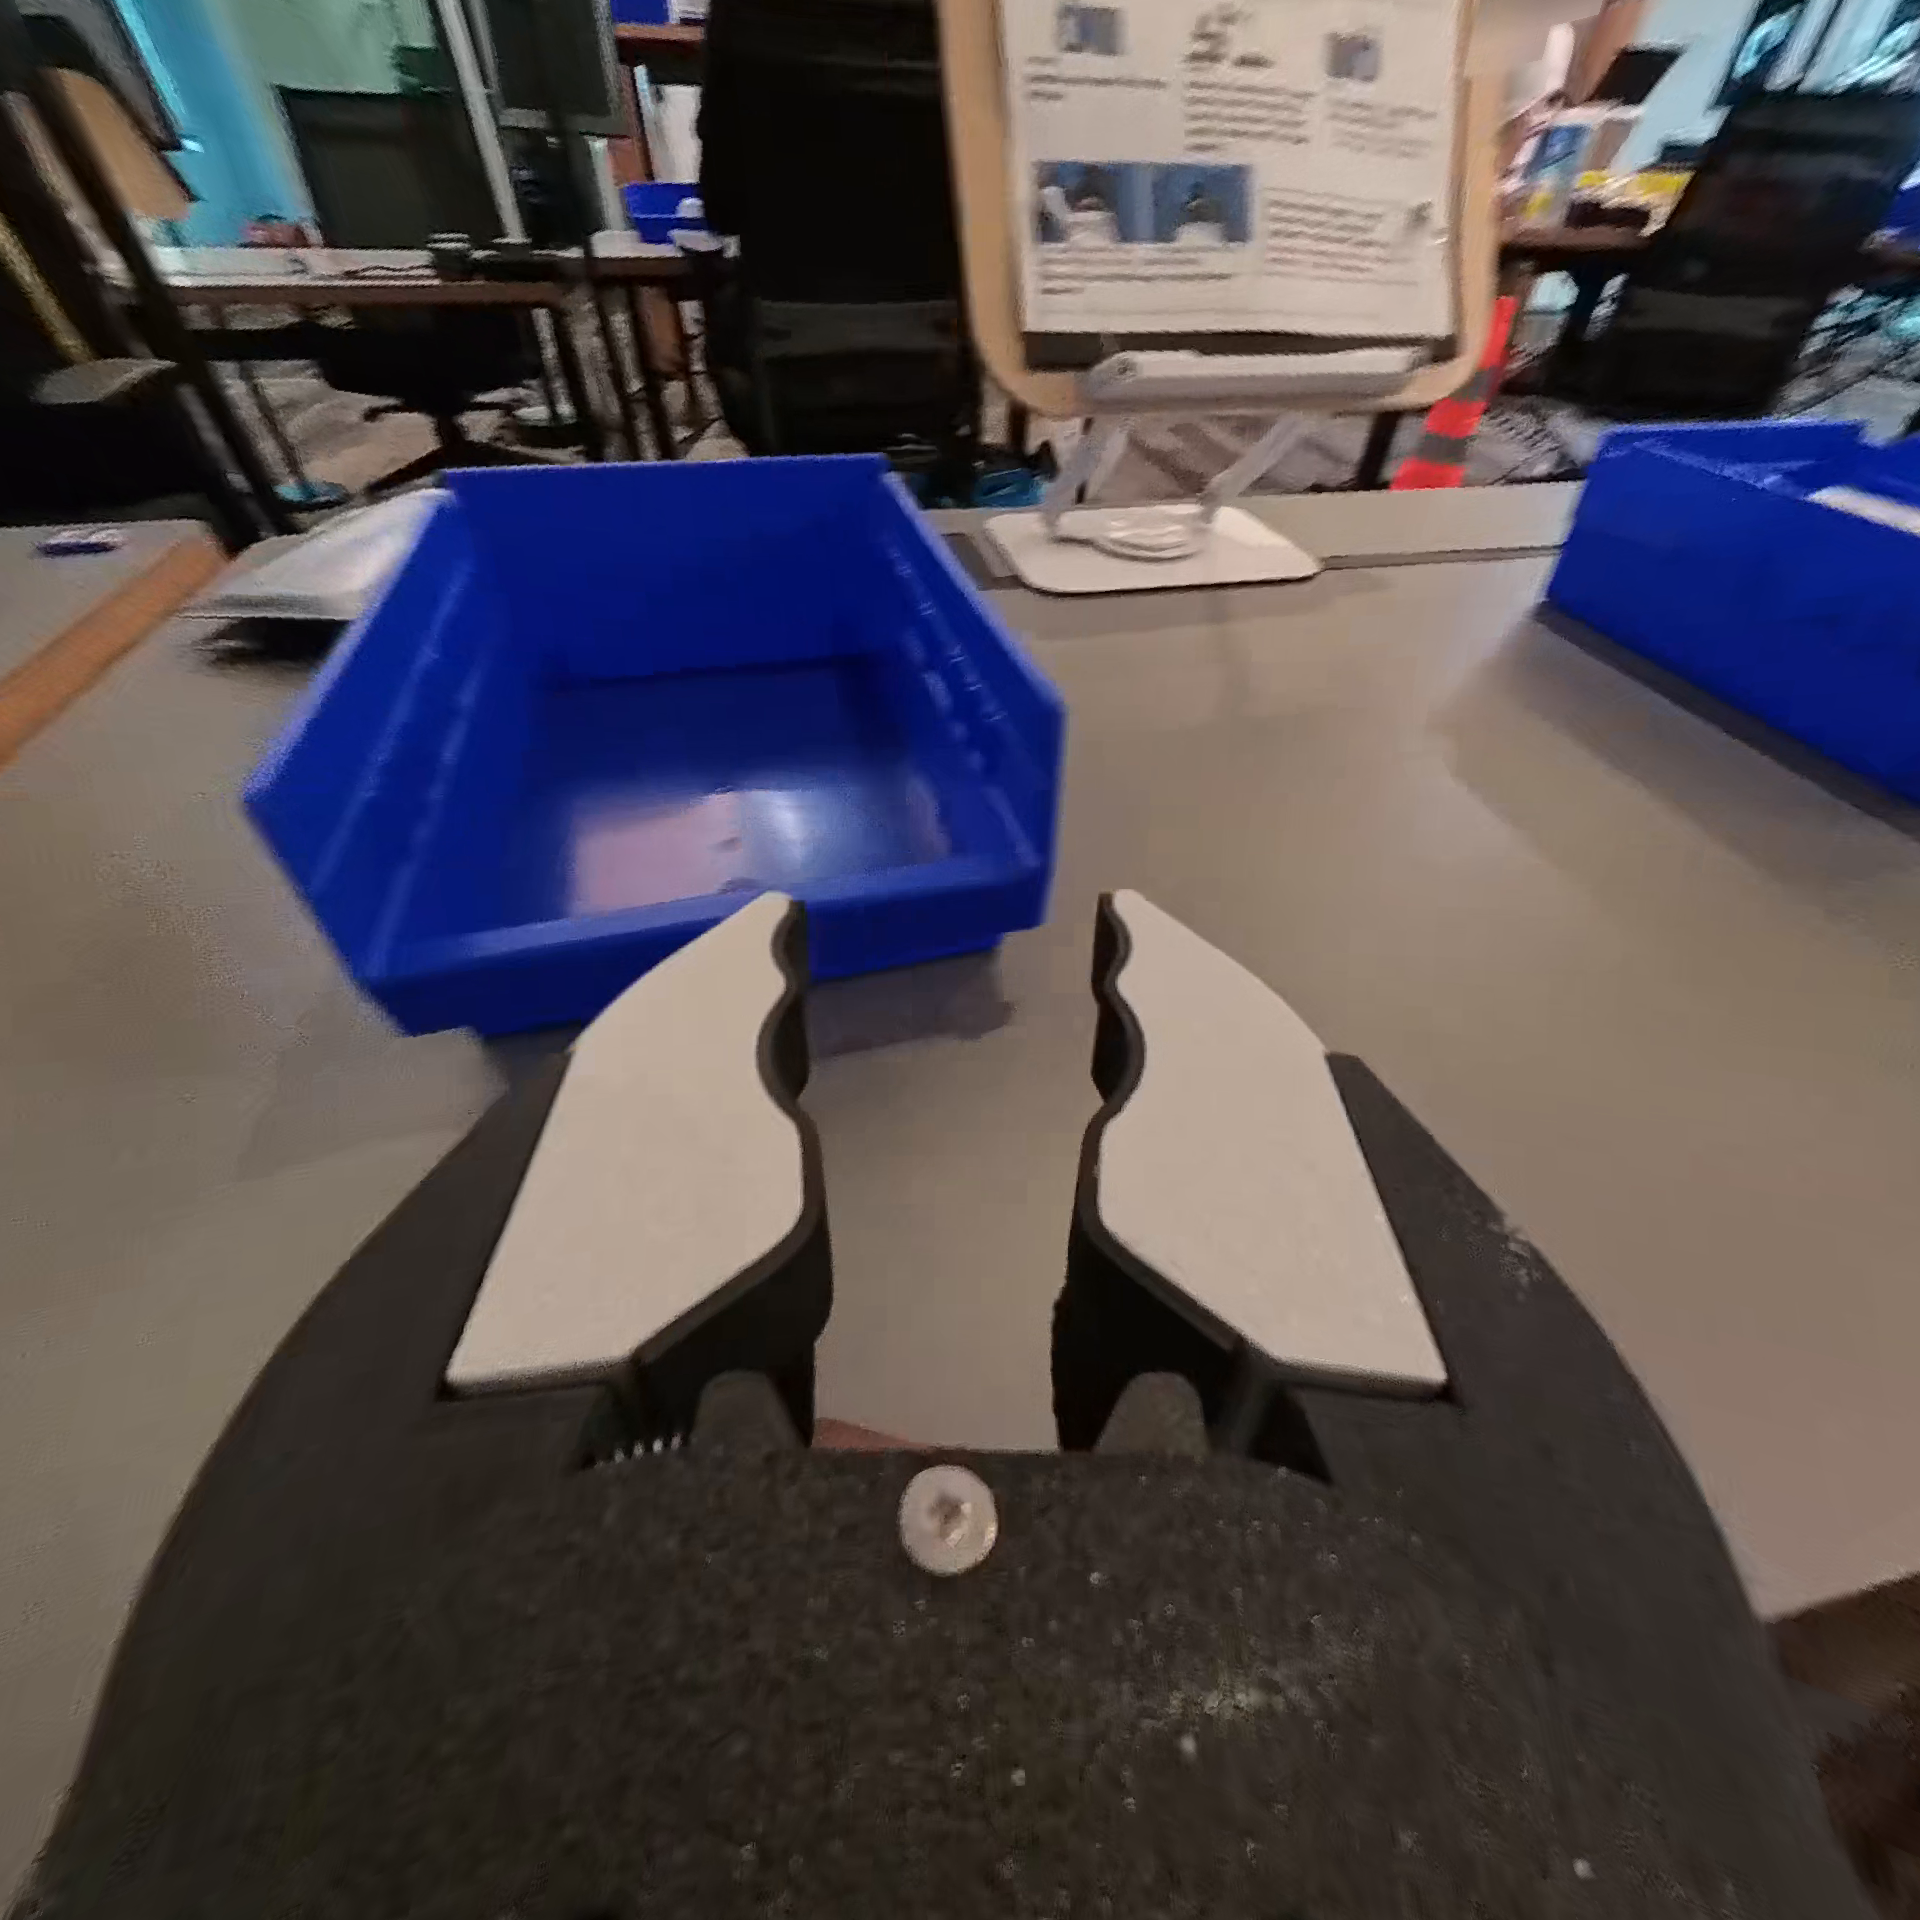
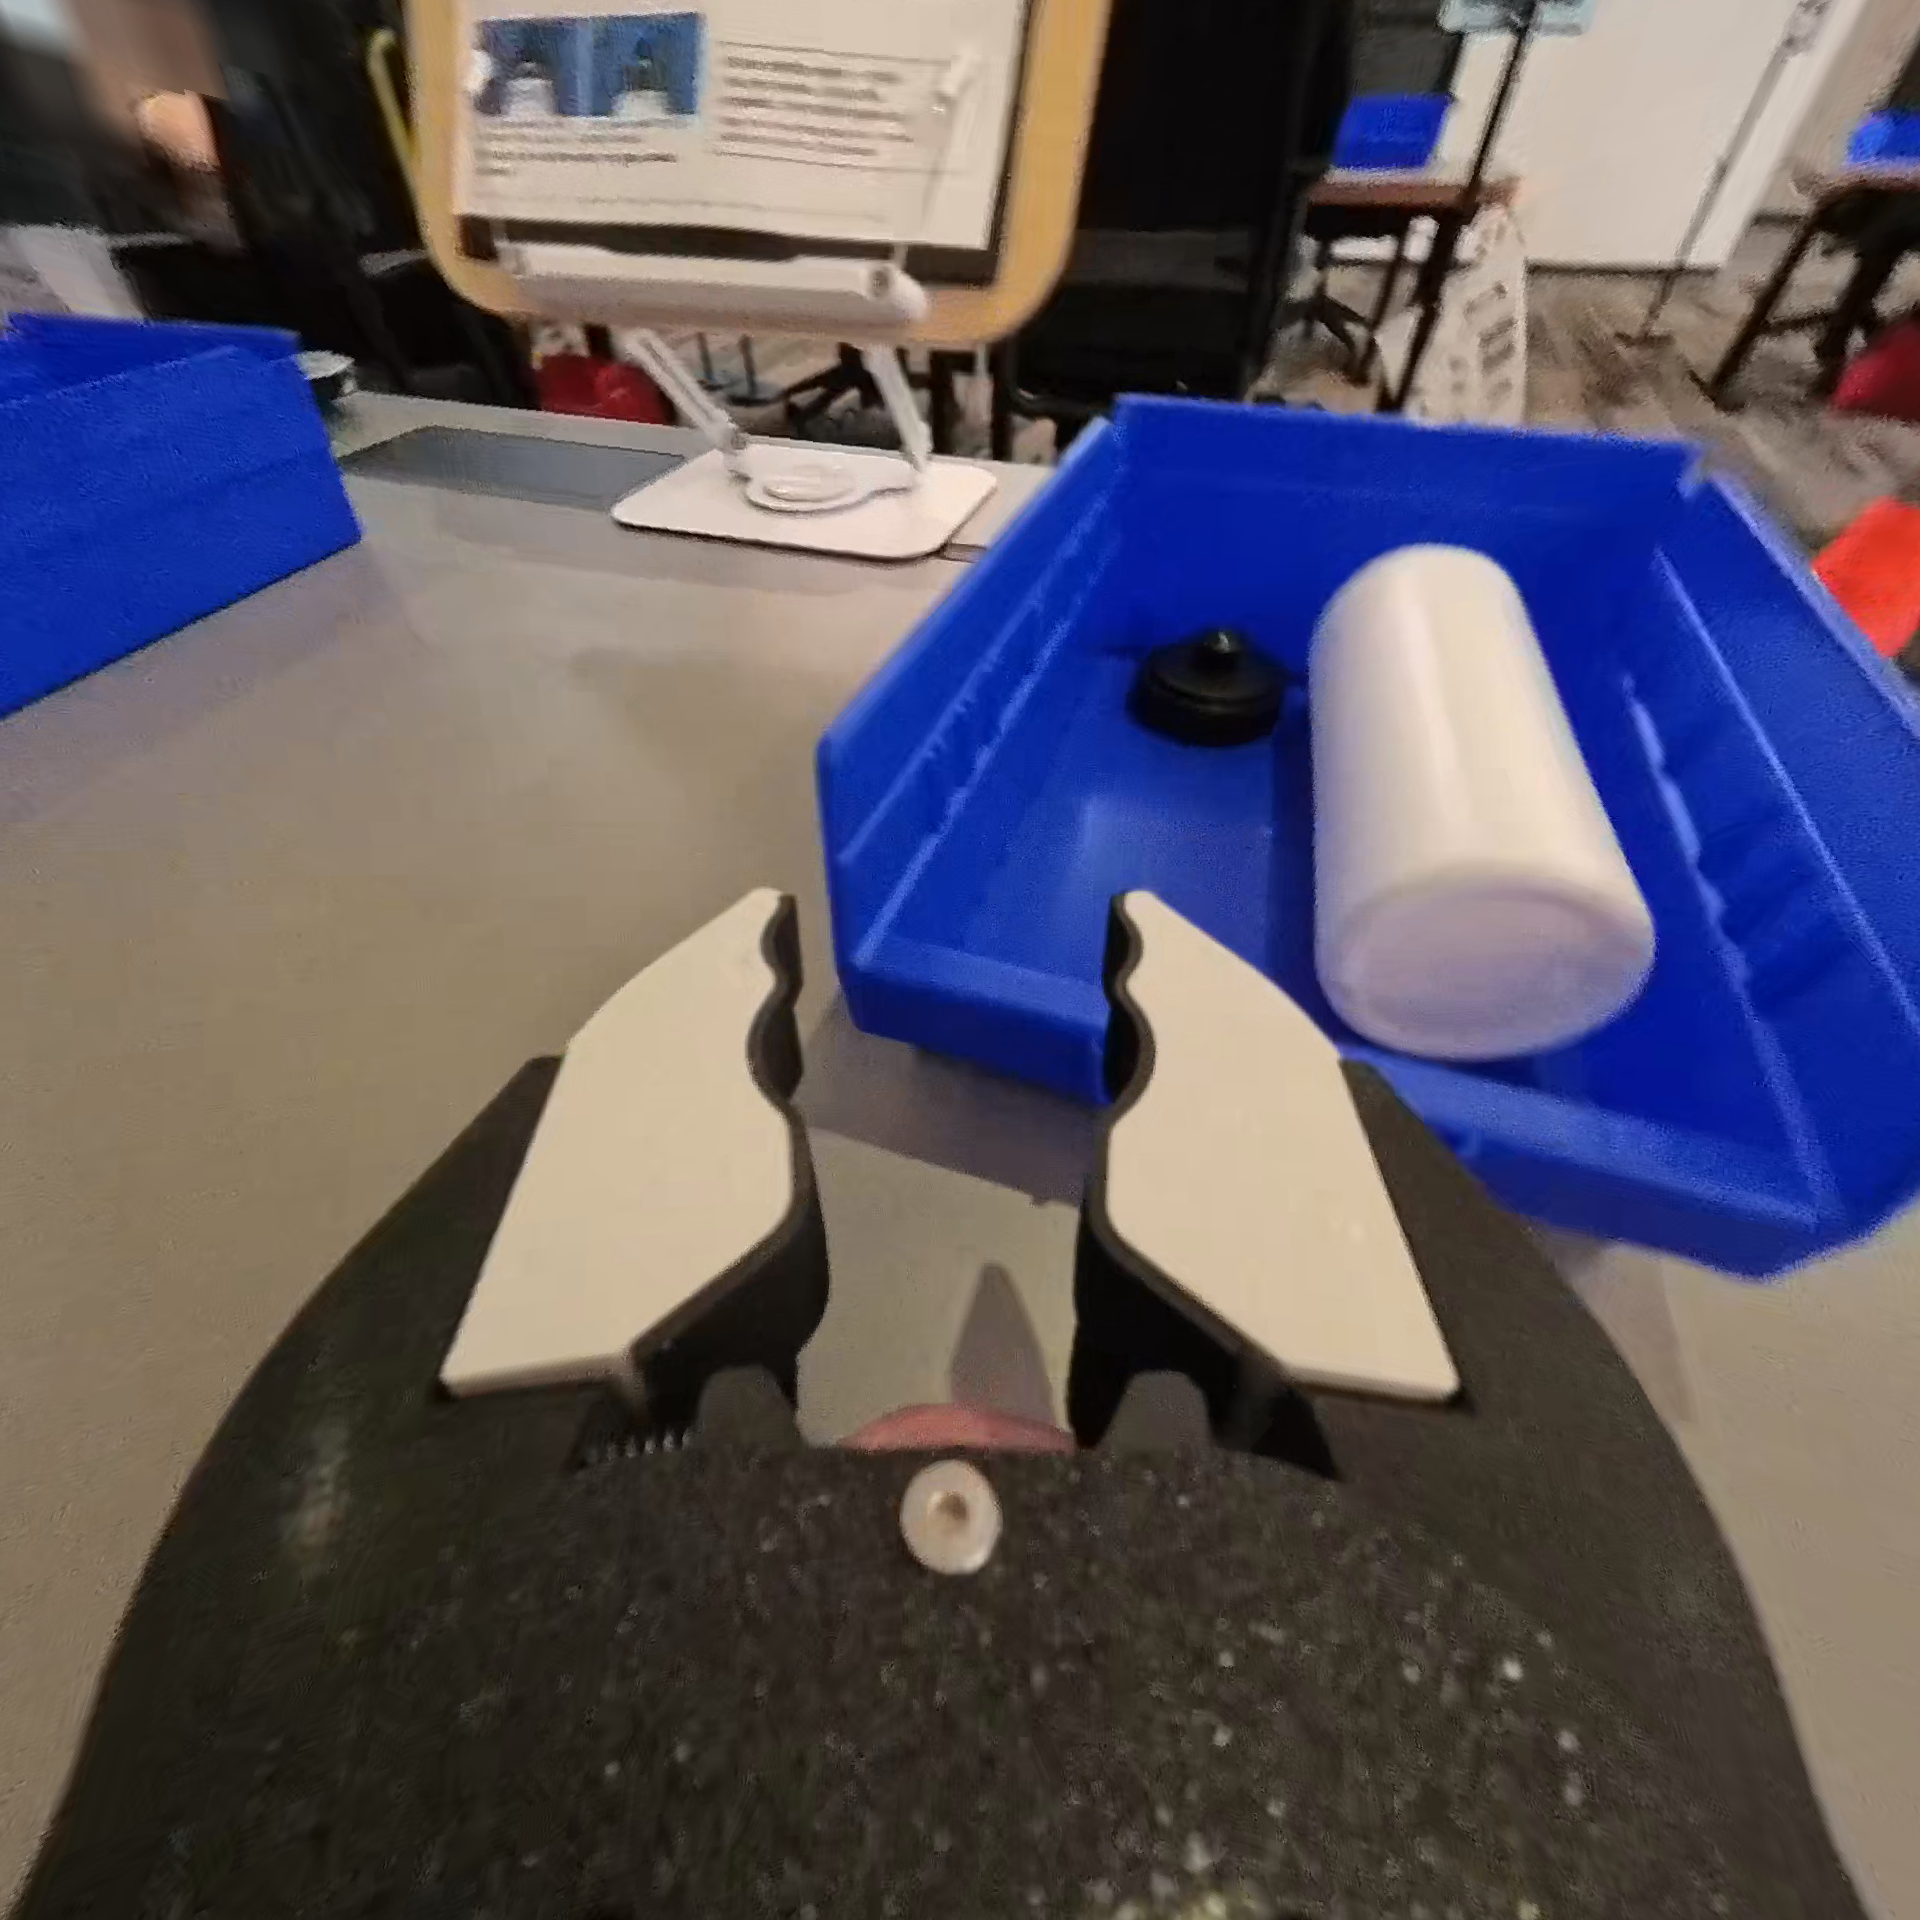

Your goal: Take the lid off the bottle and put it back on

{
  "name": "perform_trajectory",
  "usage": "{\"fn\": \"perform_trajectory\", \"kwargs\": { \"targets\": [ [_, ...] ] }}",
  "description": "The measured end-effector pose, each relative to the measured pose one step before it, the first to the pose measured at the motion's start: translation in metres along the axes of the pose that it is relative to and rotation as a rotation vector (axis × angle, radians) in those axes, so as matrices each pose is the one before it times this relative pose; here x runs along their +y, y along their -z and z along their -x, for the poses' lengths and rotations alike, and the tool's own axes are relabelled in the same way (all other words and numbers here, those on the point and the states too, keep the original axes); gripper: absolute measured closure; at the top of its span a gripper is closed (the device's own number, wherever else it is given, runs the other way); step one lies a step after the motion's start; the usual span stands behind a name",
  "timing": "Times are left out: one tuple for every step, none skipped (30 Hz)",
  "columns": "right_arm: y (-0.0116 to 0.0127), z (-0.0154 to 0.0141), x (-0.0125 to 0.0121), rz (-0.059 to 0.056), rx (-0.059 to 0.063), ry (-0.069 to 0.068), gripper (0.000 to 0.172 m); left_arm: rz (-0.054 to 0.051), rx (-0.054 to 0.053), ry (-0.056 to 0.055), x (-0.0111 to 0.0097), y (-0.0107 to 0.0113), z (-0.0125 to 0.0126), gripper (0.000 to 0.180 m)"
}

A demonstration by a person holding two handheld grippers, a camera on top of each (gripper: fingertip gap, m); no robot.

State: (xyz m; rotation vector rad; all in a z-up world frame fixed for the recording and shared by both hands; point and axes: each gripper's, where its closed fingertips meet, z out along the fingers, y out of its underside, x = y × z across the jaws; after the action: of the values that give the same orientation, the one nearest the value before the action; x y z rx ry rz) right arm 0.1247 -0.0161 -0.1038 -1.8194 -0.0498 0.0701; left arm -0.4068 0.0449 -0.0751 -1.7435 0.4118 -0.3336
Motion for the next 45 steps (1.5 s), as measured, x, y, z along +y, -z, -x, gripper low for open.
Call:
{"fn": "perform_trajectory", "kwargs": {
  "targets": [
    [0.00454, -0.00934, 0.00748, 0.0110, 0.0411, -0.0590, 0.116, 0.0117, -0.0358, -0.0326, 0.00474, -0.00065, 0.01169, 0.129],
    [0.00474, -0.01041, 0.00838, 0.0064, 0.0414, -0.0459, 0.117, 0.0140, -0.0359, -0.0380, 0.00585, -0.00232, 0.01067, 0.131],
    [0.00455, -0.01187, 0.00693, 0.0070, 0.0494, -0.0424, 0.122, 0.0123, -0.0296, -0.0336, 0.00629, -0.00353, 0.00851, 0.132],
    [0.00469, -0.00803, -0.00070, 0.0022, 0.0221, -0.0484, 0.127, 0.0180, -0.0189, -0.0148, 0.00632, -0.00407, 0.00561, 0.134],
    [0.00433, -0.00257, -0.00399, -0.0068, -0.0108, -0.0024, 0.133, 0.0329, -0.0043, 0.0106, 0.00625, -0.00390, 0.00202, 0.136],
    [0.00400, -0.00220, -0.00545, -0.0186, 0.0013, 0.0294, 0.136, 0.0393, 0.0126, 0.0301, 0.00519, -0.00331, -0.00192, 0.135],
    [0.00304, -0.00443, -0.00369, -0.0211, 0.0266, 0.0617, 0.135, 0.0326, 0.0297, 0.0337, 0.00361, -0.00229, -0.00546, 0.133],
    [0.00155, -0.00521, 0.00106, 0.0006, 0.0378, 0.0713, 0.133, 0.0195, 0.0364, 0.0202, 0.00224, -0.00108, -0.00736, 0.129],
    [0.00018, -0.00361, 0.00458, 0.0268, 0.0318, 0.0601, 0.133, 0.0087, 0.0239, -0.0008, 0.00150, -0.00004, -0.00622, 0.128],
    [-0.00088, -0.00105, 0.00357, 0.0268, 0.0215, 0.0389, 0.133, 0.0045, 0.0034, -0.0169, 0.00102, 0.00080, -0.00338, 0.128],
    [-0.00115, 0.00230, 0.00162, 0.0162, 0.0031, 0.0194, 0.133, 0.0018, -0.0077, -0.0256, 0.00028, 0.00151, -0.00166, 0.128],
    [-0.00067, 0.00442, 0.00031, 0.0074, -0.0086, 0.0023, 0.132, -0.0041, -0.0095, -0.0262, -0.00101, 0.00192, -0.00105, 0.128],
    [-0.00011, 0.00492, -0.00077, -0.0005, -0.0135, -0.0091, 0.132, -0.0093, -0.0051, -0.0200, -0.00228, 0.00203, -0.00131, 0.128],
    [0.00050, 0.00369, -0.00016, 0.0070, -0.0117, -0.0070, 0.131, -0.0145, 0.0022, -0.0115, -0.00323, 0.00178, -0.00204, 0.128],
    [0.00098, 0.00177, -0.00062, 0.0067, -0.0058, -0.0079, 0.129, -0.0185, 0.0064, -0.0058, -0.00366, 0.00113, -0.00242, 0.126],
    [0.00126, 0.00108, -0.00251, -0.0083, -0.0083, -0.0079, 0.128, -0.0164, 0.0013, -0.0058, -0.00258, 0.00034, -0.00163, 0.123],
    [0.00139, -0.00010, -0.00296, -0.0127, -0.0056, -0.0112, 0.128, -0.0090, -0.0048, -0.0091, -0.00081, -0.00040, -0.00053, 0.121],
    [0.00132, -0.00026, -0.00224, -0.0096, -0.0068, -0.0112, 0.128, -0.0041, -0.0023, -0.0118, 0.00032, -0.00092, -0.00099, 0.121],
    [0.00096, -0.00027, -0.00100, -0.0034, -0.0090, -0.0078, 0.128, -0.0019, 0.0004, -0.0097, 0.00035, -0.00120, -0.00134, 0.121],
    [0.00052, -0.00109, 0.00018, 0.0023, -0.0023, -0.0039, 0.128, -0.0006, 0.0075, -0.0035, -0.00015, -0.00117, -0.00271, 0.121],
    [0.00085, -0.00177, 0.00009, 0.0007, 0.0036, 0.0013, 0.128, -0.0030, 0.0221, 0.0001, -0.00126, -0.00079, -0.00553, 0.120],
    [0.00102, -0.00159, -0.00044, -0.0026, 0.0039, 0.0046, 0.128, -0.0059, 0.0331, -0.0018, -0.00230, -0.00067, -0.00838, 0.119],
    [0.00118, -0.00188, -0.00052, -0.0027, 0.0080, 0.0049, 0.129, -0.0026, 0.0360, -0.0089, -0.00203, -0.00085, -0.01014, 0.118],
    [0.00145, -0.00172, -0.00047, -0.0030, 0.0073, 0.0047, 0.129, 0.0069, 0.0370, -0.0210, -0.00084, -0.00150, -0.01196, 0.117],
    [0.00142, -0.00139, -0.00025, -0.0027, 0.0056, 0.0045, 0.129, 0.0184, 0.0360, -0.0390, 0.00106, -0.00255, -0.01322, 0.116],
    [0.00129, -0.00152, 0.00026, -0.0005, 0.0057, 0.0053, 0.129, 0.0249, 0.0272, -0.0565, 0.00201, -0.00324, -0.01346, 0.116],
    [0.00099, -0.00193, 0.00098, 0.0029, 0.0064, 0.0068, 0.129, 0.0210, 0.0157, -0.0608, 0.00090, -0.00350, -0.01341, 0.116],
    [0.00092, -0.00202, 0.00119, 0.0040, 0.0062, 0.0074, 0.129, 0.0041, 0.0064, -0.0393, -0.00242, -0.00314, -0.01331, 0.116],
    [0.00081, -0.00277, 0.00158, 0.0033, 0.0088, 0.0038, 0.129, -0.0181, 0.0167, 0.0009, -0.00653, -0.00293, -0.01532, 0.119],
    [0.00090, -0.00244, 0.00216, 0.0067, 0.0051, -0.0024, 0.129, -0.0302, 0.0584, 0.0333, -0.00900, -0.00311, -0.02096, 0.125],
    [0.00072, -0.00119, 0.00226, 0.0098, -0.0034, -0.0093, 0.129, -0.0307, 0.0970, 0.0470, -0.01001, -0.00544, -0.02603, 0.130],
    [0.00094, -0.00012, 0.00189, 0.0089, -0.0106, -0.0122, 0.128, -0.0181, 0.0982, 0.0404, -0.00948, -0.00989, -0.02525, 0.130],
    [0.00111, -0.00038, 0.00126, 0.0049, -0.0057, -0.0101, 0.128, 0.0015, 0.0722, 0.0204, -0.00795, -0.01448, -0.02053, 0.128],
    [0.00136, -0.00107, 0.00080, 0.0012, 0.0017, -0.0067, 0.128, 0.0142, 0.0469, -0.0003, -0.00788, -0.01761, -0.01575, 0.123],
    [0.00094, 0.00070, 0.00109, 0.0059, -0.0072, -0.0063, 0.128, 0.0121, 0.0324, -0.0132, -0.01031, -0.01926, -0.01276, 0.119],
    [0.00007, 0.00204, 0.00213, 0.0160, -0.0164, -0.0090, 0.128, 0.0038, 0.0319, -0.0174, -0.01394, -0.02052, -0.01156, 0.116],
    [-0.00041, 0.00081, 0.00241, 0.0187, -0.0076, -0.0108, 0.126, -0.0049, 0.0386, -0.0116, -0.01697, -0.02193, -0.01083, 0.114],
    [-0.00059, -0.00032, 0.00150, 0.0116, -0.0004, -0.0062, 0.125, -0.0078, 0.0337, -0.0012, -0.01782, -0.02437, -0.00799, 0.115],
    [-0.00076, -0.00073, 0.00107, 0.0030, 0.0022, 0.0035, 0.126, 0.0017, 0.0131, 0.0064, -0.01597, -0.02750, -0.00336, 0.116],
    [-0.00100, -0.00258, 0.00193, 0.0053, 0.0151, 0.0094, 0.125, 0.0123, -0.0008, 0.0130, -0.01296, -0.02960, -0.00042, 0.115],
    [-0.00125, -0.00376, 0.00256, 0.0087, 0.0222, 0.0145, 0.124, 0.0200, -0.0104, 0.0190, -0.01024, -0.03023, 0.00135, 0.114],
    [-0.00142, -0.00405, 0.00248, 0.0075, 0.0234, 0.0145, 0.120, 0.0238, -0.0126, 0.0205, -0.00820, -0.02922, 0.00133, 0.110],
    [-0.00142, -0.00474, 0.00191, 0.0043, 0.0267, 0.0073, 0.115, 0.0248, -0.0086, 0.0233, -0.00650, -0.02667, 0.00027, 0.107],
    [-0.00141, -0.00463, 0.00162, 0.0044, 0.0244, -0.0024, 0.109, 0.0248, -0.0054, 0.0222, -0.00495, -0.02308, -0.00077, 0.105],
    [-0.00162, -0.00553, 0.00172, 0.0091, 0.0299, -0.0161, 0.108, 0.0185, 0.0015, 0.0223, -0.00373, -0.01887, -0.00187, 0.104]
  ]
}}
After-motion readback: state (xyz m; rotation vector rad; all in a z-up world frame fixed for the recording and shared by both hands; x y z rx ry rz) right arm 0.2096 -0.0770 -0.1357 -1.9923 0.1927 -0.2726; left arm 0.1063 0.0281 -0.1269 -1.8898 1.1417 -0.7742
